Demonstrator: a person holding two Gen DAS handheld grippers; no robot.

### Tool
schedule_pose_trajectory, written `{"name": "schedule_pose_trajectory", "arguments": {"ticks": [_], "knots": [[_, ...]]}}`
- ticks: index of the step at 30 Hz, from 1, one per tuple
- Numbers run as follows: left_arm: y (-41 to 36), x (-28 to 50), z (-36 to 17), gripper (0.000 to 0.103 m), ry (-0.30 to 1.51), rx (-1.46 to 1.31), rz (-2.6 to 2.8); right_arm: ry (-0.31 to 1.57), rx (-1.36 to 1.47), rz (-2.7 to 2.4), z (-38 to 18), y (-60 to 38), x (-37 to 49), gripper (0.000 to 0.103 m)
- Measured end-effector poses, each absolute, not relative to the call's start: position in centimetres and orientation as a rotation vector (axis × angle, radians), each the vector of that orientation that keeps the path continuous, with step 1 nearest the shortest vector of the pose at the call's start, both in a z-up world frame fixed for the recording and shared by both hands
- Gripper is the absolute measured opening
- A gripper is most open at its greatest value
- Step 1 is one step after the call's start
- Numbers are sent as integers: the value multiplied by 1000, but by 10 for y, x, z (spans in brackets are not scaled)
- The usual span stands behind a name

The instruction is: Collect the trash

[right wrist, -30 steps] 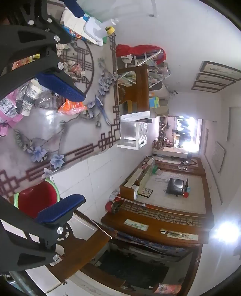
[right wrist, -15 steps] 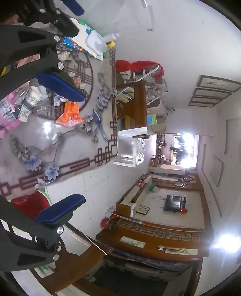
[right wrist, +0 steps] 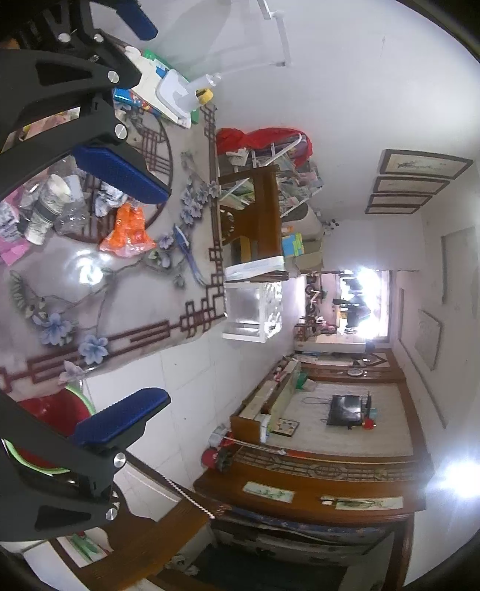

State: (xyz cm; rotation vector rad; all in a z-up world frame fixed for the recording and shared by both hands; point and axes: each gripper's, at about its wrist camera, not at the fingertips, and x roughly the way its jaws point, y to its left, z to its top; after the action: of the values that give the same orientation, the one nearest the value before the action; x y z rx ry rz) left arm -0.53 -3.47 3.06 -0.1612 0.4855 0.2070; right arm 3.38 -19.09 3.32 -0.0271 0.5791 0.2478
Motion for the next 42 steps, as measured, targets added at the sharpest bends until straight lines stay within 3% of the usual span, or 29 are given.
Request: {"name": "schedule_pose_trajectory", "arguments": {"ticks": [42], "knots": [[-2, -15, -7, 98, 563, -290, 347, 609, -92, 369, 19, -177, 43, 96]]}}
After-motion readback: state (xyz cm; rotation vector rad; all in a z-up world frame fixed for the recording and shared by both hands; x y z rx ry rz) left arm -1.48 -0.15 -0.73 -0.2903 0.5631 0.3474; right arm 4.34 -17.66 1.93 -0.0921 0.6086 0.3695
